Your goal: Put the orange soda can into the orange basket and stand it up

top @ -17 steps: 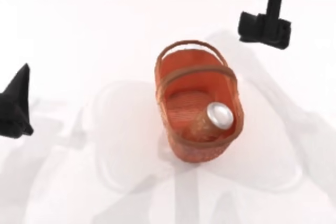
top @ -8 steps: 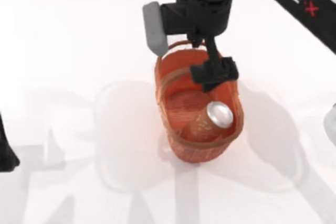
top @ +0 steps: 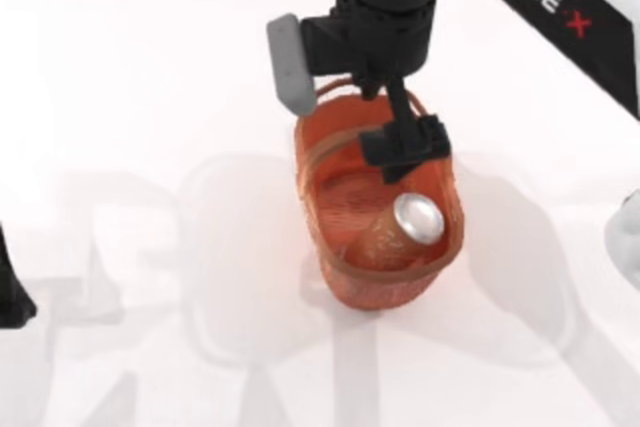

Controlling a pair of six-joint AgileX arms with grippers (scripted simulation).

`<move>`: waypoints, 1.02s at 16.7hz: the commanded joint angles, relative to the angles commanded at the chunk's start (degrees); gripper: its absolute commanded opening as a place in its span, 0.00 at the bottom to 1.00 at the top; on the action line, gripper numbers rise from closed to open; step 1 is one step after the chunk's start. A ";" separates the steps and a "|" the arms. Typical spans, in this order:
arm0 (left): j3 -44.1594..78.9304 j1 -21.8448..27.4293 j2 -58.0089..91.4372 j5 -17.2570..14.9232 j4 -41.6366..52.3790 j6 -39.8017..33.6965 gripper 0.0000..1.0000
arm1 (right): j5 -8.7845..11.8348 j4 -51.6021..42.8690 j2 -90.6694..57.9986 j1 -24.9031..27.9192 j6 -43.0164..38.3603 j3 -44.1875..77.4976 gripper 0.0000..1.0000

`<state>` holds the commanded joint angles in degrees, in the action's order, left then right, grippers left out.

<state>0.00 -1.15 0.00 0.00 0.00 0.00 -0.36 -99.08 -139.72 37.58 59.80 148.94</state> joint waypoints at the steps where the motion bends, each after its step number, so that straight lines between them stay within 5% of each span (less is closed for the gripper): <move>1: 0.00 0.00 0.00 0.00 0.00 0.00 1.00 | 0.00 0.66 0.35 0.12 0.09 -0.81 1.00; 11: 0.00 0.00 0.00 0.00 0.00 0.00 1.00 | 0.03 7.52 3.64 0.27 -0.01 -11.19 1.00; 17: 0.00 0.00 0.00 0.00 0.00 0.00 1.00 | 0.03 7.52 3.64 0.27 -0.01 -11.19 0.55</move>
<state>0.00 -1.15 0.00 0.00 0.00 0.00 -0.33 -91.56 -136.08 37.85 59.80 137.75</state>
